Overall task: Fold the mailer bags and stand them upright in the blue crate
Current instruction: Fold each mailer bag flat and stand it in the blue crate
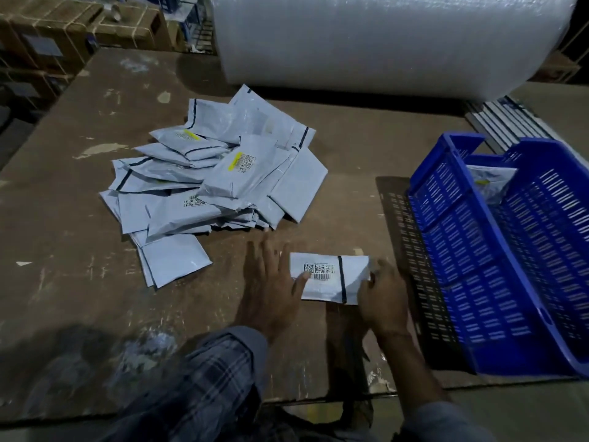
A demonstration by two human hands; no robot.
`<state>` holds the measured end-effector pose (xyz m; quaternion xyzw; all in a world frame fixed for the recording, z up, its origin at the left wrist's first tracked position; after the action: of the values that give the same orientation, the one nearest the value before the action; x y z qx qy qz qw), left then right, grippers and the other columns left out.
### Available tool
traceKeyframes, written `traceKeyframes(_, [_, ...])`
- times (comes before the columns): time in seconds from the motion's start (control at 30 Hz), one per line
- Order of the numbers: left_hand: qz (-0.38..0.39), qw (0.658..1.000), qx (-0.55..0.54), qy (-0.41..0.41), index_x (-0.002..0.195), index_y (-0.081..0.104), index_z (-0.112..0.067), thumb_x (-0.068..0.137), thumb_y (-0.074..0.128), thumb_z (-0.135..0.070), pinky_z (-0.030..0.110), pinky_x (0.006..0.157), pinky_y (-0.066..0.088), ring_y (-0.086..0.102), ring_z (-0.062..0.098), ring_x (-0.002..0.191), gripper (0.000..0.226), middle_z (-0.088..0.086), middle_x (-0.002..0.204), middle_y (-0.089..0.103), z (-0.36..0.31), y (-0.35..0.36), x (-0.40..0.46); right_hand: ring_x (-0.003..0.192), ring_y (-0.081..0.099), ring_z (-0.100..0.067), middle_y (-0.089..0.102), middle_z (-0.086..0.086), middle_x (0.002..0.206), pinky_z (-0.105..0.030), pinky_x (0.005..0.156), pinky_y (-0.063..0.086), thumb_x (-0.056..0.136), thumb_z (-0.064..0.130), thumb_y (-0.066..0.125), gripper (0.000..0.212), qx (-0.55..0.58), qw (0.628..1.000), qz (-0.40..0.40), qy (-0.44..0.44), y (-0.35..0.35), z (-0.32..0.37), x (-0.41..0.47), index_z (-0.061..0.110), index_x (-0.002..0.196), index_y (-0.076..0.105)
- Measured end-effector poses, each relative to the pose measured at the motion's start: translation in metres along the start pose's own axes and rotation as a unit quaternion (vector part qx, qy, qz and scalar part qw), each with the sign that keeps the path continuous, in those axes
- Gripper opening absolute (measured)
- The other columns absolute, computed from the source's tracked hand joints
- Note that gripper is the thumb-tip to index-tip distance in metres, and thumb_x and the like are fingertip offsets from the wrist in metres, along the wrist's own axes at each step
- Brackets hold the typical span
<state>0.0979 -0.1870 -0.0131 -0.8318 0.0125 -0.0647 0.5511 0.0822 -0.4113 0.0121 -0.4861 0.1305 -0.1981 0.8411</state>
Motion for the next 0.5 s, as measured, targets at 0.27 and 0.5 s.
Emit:
traceKeyframes(0.27, [0.085,0.982,0.096,0.143,0.165,0.025,-0.007,0.110,0.018,-0.040,0.055,0.126,0.027,0.014,0.037,0.161,0.065,0.016,0.175,0.012,-0.006,0.033,0.021,0.153,0.021,-0.040,0.023,-0.019,0.167,-0.050,0.119,0.029,0.105,0.041,0.038,0.056,-0.134,0.968,0.038,-0.207,0.037,-0.003,0.002,0.020,0.156,0.038])
traceKeyframes(0.5, [0.103,0.979,0.103,0.140,0.167,0.017,-0.006,0.107,0.022,-0.038,0.051,0.130,0.019,0.016,0.033,0.161,0.068,0.013,0.176,0.011,-0.003,0.044,0.023,0.156,0.020,-0.031,0.030,-0.013,0.167,-0.042,0.129,0.010,0.106,0.042,0.024,0.062,-0.123,0.954,0.089,-0.257,0.057,-0.002,0.024,0.012,0.158,0.037])
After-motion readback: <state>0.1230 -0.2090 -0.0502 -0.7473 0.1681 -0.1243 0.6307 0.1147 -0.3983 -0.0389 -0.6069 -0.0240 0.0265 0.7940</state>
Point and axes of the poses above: each hand's wrist, its own x-axis towards the middle knuckle, its own y-axis out of the palm, z = x × y, the point moved 1 cm from there along x, towards the middle knuckle
